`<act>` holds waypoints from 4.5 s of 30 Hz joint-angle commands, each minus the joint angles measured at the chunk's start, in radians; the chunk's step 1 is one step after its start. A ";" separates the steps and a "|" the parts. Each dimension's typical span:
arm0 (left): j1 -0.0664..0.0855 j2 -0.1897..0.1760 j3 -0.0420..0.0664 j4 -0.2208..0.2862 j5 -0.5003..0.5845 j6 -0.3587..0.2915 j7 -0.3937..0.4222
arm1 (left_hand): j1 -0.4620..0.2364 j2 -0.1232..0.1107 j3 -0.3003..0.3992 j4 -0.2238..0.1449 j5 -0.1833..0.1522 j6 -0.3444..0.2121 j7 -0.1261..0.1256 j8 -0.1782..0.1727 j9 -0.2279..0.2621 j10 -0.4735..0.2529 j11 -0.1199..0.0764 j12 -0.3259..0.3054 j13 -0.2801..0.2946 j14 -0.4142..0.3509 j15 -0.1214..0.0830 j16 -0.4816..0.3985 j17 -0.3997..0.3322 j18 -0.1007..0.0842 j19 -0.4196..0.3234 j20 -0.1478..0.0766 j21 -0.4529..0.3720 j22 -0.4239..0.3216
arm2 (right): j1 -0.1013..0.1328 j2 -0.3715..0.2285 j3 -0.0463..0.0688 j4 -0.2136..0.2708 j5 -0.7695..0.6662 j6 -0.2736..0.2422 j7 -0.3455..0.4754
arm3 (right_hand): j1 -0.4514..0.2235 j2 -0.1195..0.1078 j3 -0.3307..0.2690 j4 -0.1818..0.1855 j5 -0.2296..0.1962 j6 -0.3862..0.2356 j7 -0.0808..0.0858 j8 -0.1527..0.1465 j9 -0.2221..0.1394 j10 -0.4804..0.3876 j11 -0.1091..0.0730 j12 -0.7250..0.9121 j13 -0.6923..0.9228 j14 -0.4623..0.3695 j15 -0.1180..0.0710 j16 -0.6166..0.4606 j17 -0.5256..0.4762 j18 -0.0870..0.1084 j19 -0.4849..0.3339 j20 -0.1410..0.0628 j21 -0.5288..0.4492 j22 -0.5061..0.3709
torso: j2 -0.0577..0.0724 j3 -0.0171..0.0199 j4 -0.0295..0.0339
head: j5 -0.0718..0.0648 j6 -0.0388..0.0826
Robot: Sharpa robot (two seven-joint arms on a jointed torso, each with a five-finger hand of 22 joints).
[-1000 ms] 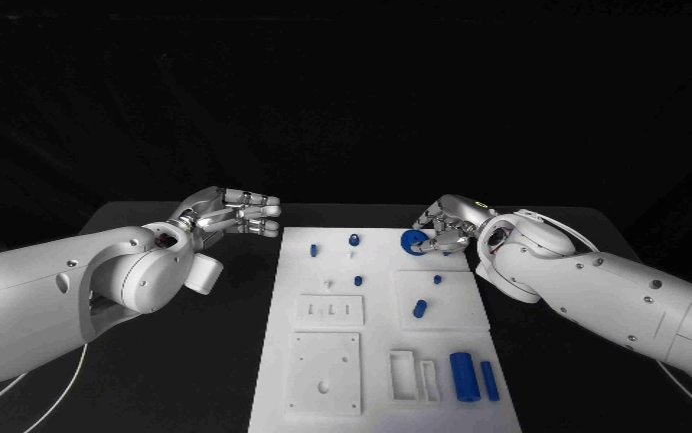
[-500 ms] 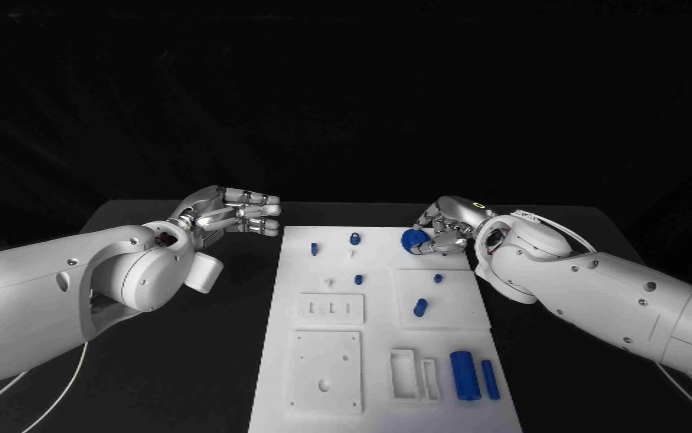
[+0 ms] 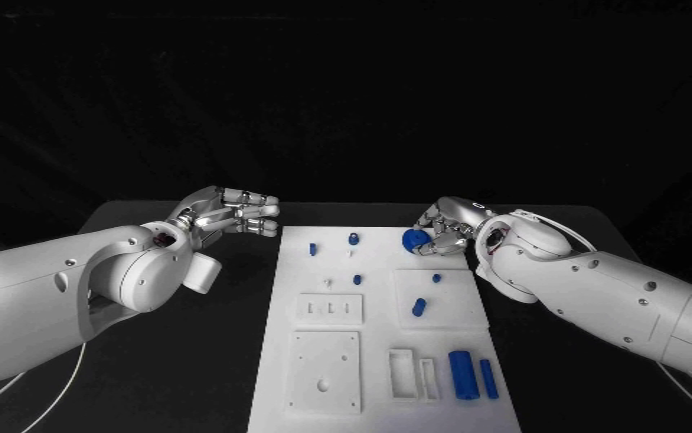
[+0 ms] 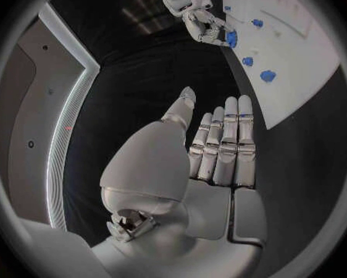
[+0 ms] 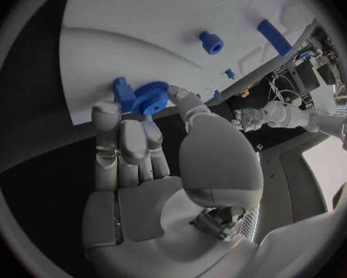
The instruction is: Assemble the parts on the task board
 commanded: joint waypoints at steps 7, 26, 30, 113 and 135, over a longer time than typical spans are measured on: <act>0.001 0.003 0.000 0.000 -0.002 0.020 -0.001 | -0.005 0.000 0.001 -0.002 -0.002 -0.008 -0.002 -0.001 0.000 -0.006 0.000 0.001 0.001 -0.001 0.000 0.002 0.001 -0.003 -0.009 -0.003 0.005 -0.004 | -0.006 -0.001 -0.003 -0.001 0.002 0.050 -0.013 | -0.055 -0.003 0.235 -0.072 0.006 0.021 0.005 0.003 -0.001 0.004 -0.005 0.001 0.005 0.003 -0.004 0.004 0.002 0.015 0.042 -0.001 0.020 0.077 | 0.000 -0.0005 0.0010 | 0.000 0.000; 0.001 0.001 0.000 0.001 -0.006 0.023 -0.007 | -0.001 -0.001 0.003 -0.005 -0.001 -0.009 -0.001 -0.001 0.000 -0.007 0.000 0.001 0.001 -0.002 0.000 0.002 0.001 -0.003 -0.010 -0.002 0.006 -0.005 | -0.008 0.001 -0.003 0.012 -0.015 0.020 -0.017 | -0.035 0.020 0.219 -0.051 -0.198 0.067 -0.007 0.004 0.001 0.012 -0.009 0.008 0.011 0.005 -0.005 0.005 0.004 0.011 0.043 -0.003 0.030 0.077 | 0.000 -0.0011 0.0012 | 0.002 0.001; 0.001 0.001 0.000 0.001 -0.007 0.023 -0.007 | -0.001 -0.001 0.003 -0.005 -0.001 -0.009 -0.001 -0.001 0.000 -0.007 0.000 0.001 0.001 -0.002 0.000 0.002 0.001 -0.003 -0.010 -0.002 0.006 -0.005 | -0.008 0.002 -0.003 0.024 -0.046 -0.005 -0.017 | -0.029 0.020 0.216 -0.046 -0.201 0.071 -0.008 0.004 0.001 0.014 -0.010 0.010 0.012 0.005 -0.006 0.004 0.003 0.011 0.043 -0.003 0.030 0.077 | -0.001 -0.0009 0.0005 | 0.003 0.001; 0.001 0.012 0.000 -0.003 -0.011 0.027 -0.014 | -0.003 0.001 0.005 -0.009 -0.001 -0.012 -0.001 -0.001 0.000 -0.008 0.000 0.001 0.001 -0.003 0.001 0.002 0.001 -0.002 -0.014 -0.002 0.015 -0.008 | -0.023 0.208 -0.068 0.068 -0.257 -0.101 -0.094 | -0.013 0.000 0.155 0.035 -0.282 0.075 -0.015 0.003 -0.002 0.019 -0.013 -0.001 0.006 0.005 -0.008 -0.006 -0.011 0.005 0.048 -0.006 0.039 0.079 | -0.001 -0.0014 0.0021 | 0.032 -0.014; 0.001 0.017 0.000 -0.008 -0.010 0.033 -0.017 | -0.013 0.003 0.005 -0.001 0.000 -0.019 0.000 -0.001 0.000 -0.010 0.001 0.001 0.001 -0.006 0.002 0.001 0.001 -0.002 -0.014 0.000 0.014 -0.011 | -0.026 0.194 -0.068 0.065 -0.222 -0.098 -0.098 | -0.180 -0.019 0.229 0.153 -0.360 0.034 -0.010 0.004 -0.006 0.008 -0.008 -0.018 -0.018 0.004 -0.005 -0.017 -0.027 0.010 0.050 -0.001 0.021 0.076 | -0.001 -0.0005 -0.0010 | 0.030 -0.012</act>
